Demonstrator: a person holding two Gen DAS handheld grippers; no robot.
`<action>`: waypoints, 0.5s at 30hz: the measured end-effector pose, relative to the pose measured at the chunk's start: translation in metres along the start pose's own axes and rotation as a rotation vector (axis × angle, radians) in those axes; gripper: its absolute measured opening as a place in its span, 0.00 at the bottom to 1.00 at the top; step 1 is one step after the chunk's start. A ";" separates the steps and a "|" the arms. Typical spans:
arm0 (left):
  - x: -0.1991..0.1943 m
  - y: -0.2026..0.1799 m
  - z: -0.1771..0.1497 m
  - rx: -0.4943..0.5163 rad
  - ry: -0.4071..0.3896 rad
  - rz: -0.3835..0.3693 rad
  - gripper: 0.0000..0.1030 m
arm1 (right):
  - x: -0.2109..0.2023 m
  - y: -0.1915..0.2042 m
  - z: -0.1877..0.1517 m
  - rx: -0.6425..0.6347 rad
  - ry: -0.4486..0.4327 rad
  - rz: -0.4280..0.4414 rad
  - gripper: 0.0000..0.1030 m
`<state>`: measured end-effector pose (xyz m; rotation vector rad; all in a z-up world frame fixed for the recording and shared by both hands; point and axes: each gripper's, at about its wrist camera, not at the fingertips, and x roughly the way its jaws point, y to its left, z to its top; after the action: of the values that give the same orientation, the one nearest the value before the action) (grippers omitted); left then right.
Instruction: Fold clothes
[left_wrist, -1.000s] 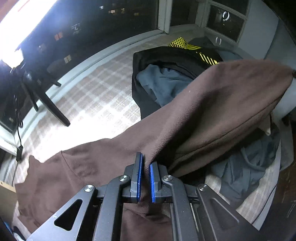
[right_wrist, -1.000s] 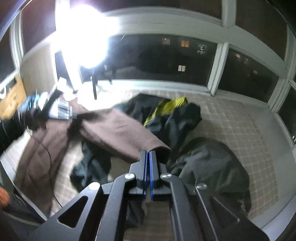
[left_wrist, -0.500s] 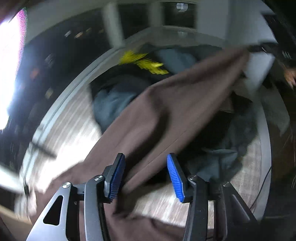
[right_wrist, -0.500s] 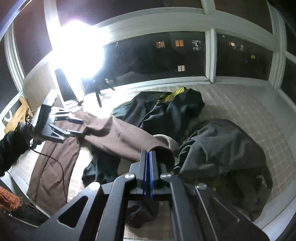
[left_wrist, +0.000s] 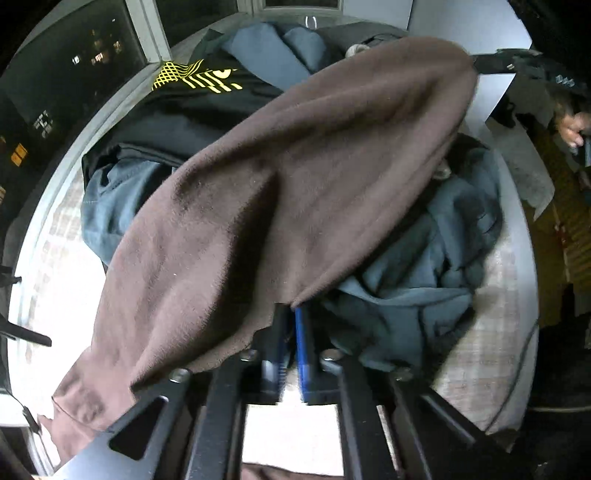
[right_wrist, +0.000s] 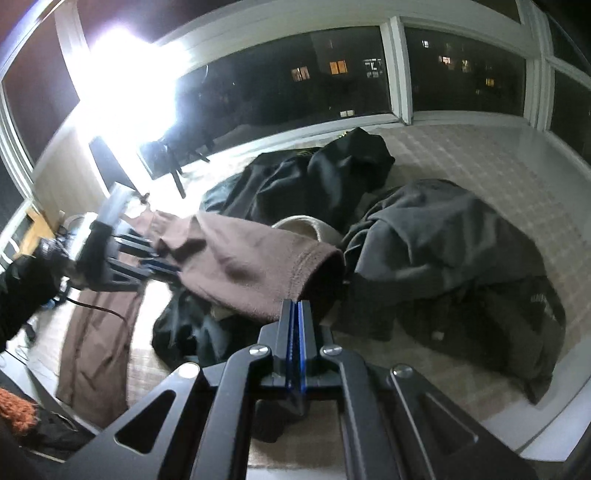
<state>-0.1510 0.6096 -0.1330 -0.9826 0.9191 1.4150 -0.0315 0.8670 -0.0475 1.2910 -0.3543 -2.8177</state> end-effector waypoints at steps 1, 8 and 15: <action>-0.004 -0.002 -0.006 -0.014 -0.004 -0.002 0.03 | 0.003 -0.001 -0.001 -0.003 0.010 -0.016 0.02; -0.029 -0.014 -0.046 -0.112 -0.031 -0.017 0.09 | 0.030 -0.018 -0.018 0.023 0.168 -0.026 0.02; -0.048 -0.027 -0.073 -0.183 -0.061 -0.026 0.22 | -0.003 -0.042 0.002 0.165 0.045 0.069 0.23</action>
<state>-0.1180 0.5265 -0.1131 -1.0768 0.7388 1.5186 -0.0279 0.9080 -0.0535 1.3405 -0.6284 -2.7470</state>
